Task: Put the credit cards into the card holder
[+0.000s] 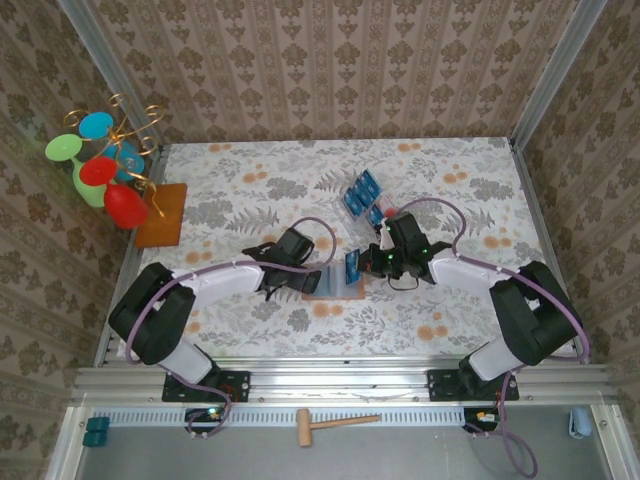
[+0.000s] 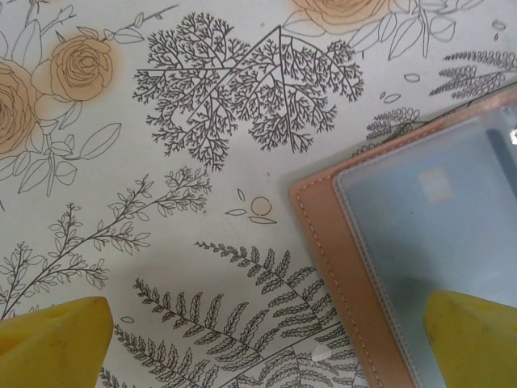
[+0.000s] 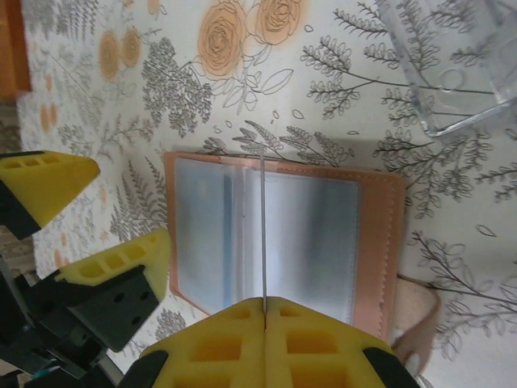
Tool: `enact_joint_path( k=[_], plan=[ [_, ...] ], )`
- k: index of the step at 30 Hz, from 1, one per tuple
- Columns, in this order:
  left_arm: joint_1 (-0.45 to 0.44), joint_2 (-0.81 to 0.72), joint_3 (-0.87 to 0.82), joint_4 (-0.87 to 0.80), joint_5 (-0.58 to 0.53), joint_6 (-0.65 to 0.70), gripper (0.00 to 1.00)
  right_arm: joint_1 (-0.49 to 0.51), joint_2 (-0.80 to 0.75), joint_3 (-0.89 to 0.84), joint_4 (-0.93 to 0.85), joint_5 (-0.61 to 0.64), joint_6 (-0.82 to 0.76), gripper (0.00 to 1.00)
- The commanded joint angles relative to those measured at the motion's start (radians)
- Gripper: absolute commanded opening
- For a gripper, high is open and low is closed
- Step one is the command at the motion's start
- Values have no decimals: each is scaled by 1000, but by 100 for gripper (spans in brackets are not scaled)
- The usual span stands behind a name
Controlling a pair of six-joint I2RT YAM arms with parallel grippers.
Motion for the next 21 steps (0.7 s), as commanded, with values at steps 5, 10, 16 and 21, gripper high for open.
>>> enact_joint_path(
  k=[5,10,16,21],
  plan=[
    [-21,24,1,-25,-55,6,100,43,-7,-71,243,-32,85,0],
    [-25,20,-19,-25,-68,-15,100,60,12,-83,300,-34,87,0],
    [-31,18,-39,-21,-72,-30,100,67,50,-97,352,-33,103,0],
    [-30,14,-52,-21,-77,-36,100,68,68,-114,386,-34,112,0]
  ],
)
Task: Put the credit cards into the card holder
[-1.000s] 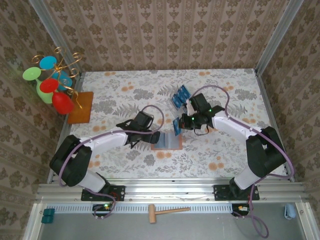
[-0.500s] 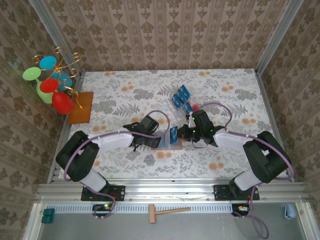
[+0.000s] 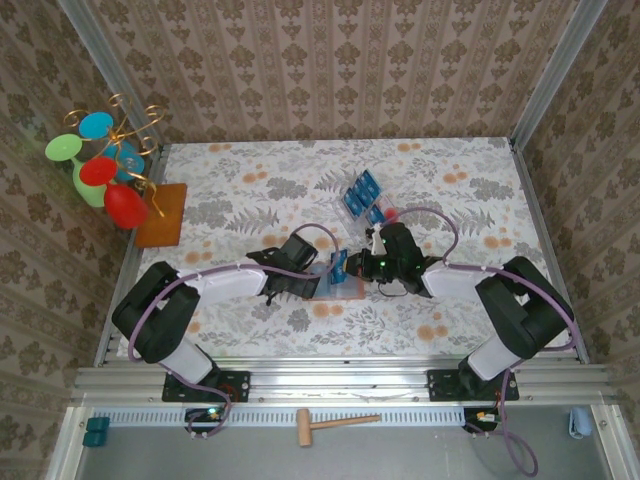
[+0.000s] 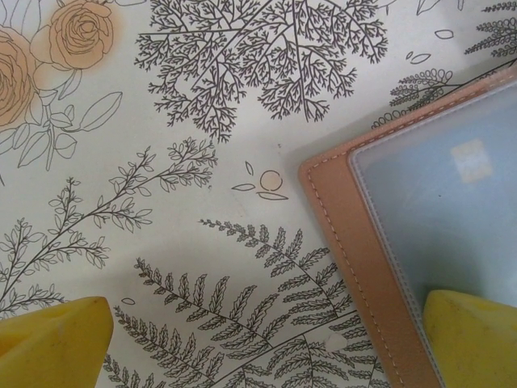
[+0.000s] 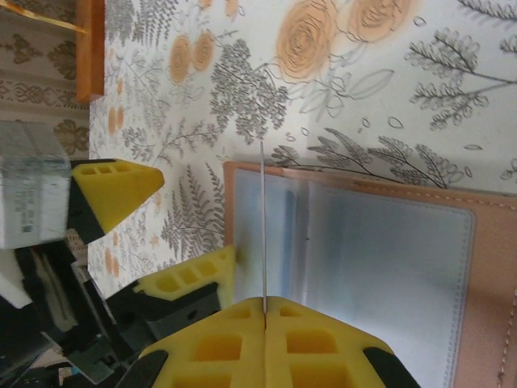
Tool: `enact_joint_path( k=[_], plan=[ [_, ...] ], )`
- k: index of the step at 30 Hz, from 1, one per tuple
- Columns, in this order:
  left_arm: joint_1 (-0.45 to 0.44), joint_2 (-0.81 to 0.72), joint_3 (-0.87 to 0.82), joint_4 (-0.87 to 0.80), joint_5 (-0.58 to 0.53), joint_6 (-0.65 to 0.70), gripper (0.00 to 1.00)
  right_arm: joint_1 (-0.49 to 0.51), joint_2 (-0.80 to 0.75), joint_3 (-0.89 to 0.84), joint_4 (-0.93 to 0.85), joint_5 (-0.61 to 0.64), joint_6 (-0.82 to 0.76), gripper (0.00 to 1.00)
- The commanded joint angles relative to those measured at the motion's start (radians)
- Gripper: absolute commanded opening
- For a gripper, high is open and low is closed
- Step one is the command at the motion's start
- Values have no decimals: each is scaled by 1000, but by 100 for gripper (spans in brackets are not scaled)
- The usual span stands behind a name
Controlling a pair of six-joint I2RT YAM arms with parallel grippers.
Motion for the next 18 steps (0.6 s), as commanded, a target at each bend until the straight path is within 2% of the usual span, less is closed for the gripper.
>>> enact_joint_path(
  k=[1,18],
  plan=[
    [-6,-2,-30,-24,-23,-16,100,8,14,-18,53,-9,16,0],
    [-11,-35,-7,-52,-16,-23,100,11,49,-84,175,0,32,0]
  ],
)
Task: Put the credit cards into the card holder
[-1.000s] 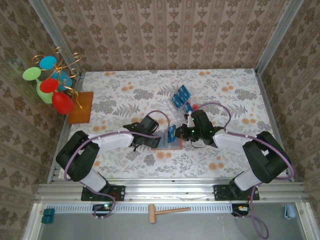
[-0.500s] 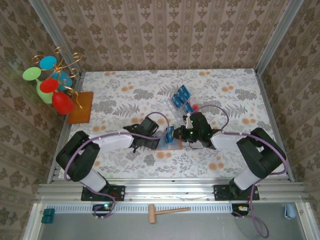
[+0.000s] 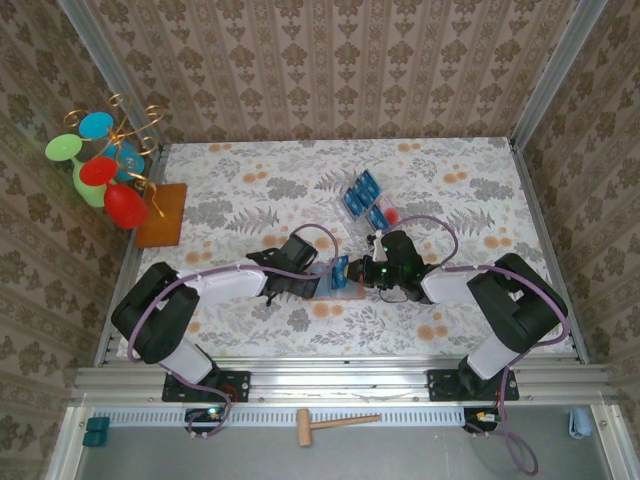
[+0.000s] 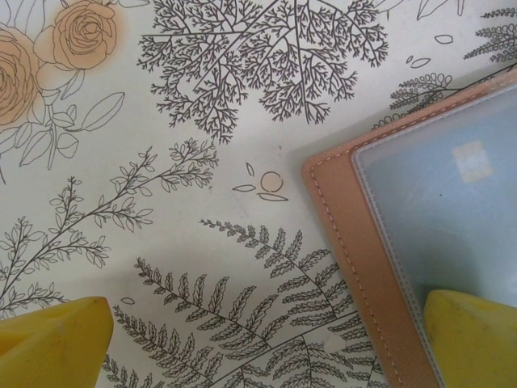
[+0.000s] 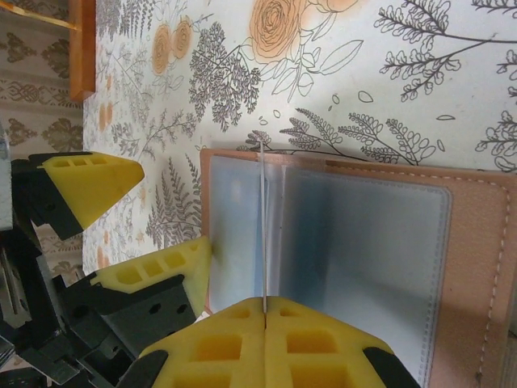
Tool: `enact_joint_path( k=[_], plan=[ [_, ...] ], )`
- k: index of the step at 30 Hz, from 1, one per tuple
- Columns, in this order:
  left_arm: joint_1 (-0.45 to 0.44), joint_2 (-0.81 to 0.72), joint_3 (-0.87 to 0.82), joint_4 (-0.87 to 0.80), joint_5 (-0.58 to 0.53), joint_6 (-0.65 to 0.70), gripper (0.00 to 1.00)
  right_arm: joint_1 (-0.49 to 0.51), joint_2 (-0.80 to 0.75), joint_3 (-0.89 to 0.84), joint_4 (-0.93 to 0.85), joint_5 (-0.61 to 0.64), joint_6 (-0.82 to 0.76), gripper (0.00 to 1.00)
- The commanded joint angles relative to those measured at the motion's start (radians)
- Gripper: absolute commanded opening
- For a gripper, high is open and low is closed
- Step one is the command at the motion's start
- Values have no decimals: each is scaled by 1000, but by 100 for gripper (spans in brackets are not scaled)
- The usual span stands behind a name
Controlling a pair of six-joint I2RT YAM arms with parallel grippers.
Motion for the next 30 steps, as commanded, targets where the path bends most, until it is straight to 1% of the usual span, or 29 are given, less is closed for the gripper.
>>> enact_joint_path(
  k=[1,5,12,30],
  plan=[
    [-6,-34,10,-62,-8,-10,100,7,15,-14,47,1,9,0],
    [-9,-37,45,-74,0,3,100,8,20,-17,50,0,10,0],
    [-11,3,70,-68,10,14,100,7,20,-24,61,1,15,0],
    [-17,1,11,-64,-3,-16,100,7,35,-15,88,-8,23,0]
  ],
)
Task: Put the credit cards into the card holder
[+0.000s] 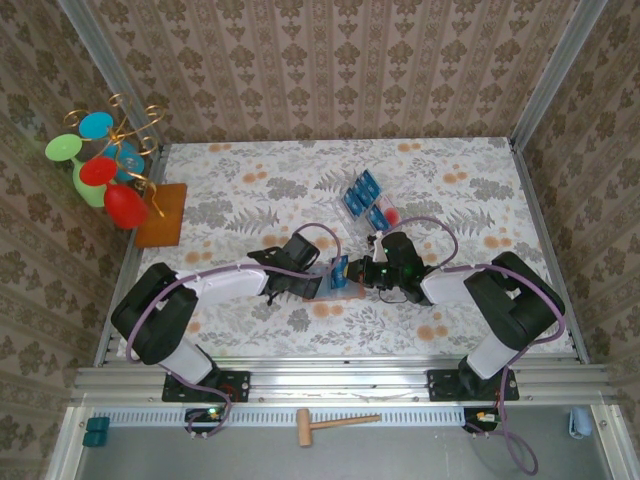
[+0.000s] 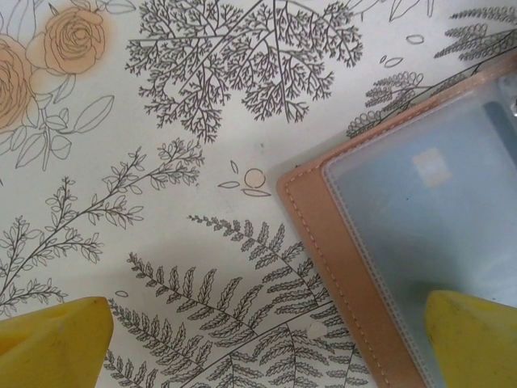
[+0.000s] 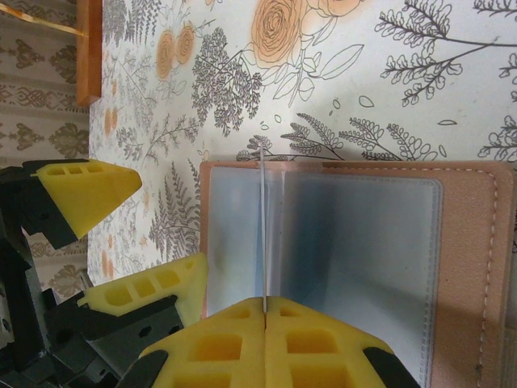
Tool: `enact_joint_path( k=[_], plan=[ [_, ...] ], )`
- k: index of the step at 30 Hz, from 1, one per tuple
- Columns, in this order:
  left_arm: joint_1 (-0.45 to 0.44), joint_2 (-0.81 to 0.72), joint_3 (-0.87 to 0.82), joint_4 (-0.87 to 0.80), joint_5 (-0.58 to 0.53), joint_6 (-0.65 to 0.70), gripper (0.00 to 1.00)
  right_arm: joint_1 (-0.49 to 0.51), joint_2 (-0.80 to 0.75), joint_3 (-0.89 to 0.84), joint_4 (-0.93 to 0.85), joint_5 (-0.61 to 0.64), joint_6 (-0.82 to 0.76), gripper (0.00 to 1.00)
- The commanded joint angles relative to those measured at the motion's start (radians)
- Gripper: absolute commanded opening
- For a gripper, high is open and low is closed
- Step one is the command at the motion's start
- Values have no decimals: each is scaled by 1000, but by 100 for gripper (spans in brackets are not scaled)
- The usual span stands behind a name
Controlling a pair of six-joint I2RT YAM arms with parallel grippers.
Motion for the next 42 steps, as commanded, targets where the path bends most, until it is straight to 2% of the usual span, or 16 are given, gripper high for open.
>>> enact_joint_path(
  k=[1,42],
  plan=[
    [-6,3,-16,-25,-9,-16,100,7,17,-1,35,-8,6,0],
    [-5,-1,-34,-27,-13,-27,100,7,98,-59,194,-55,23,0]
  ],
)
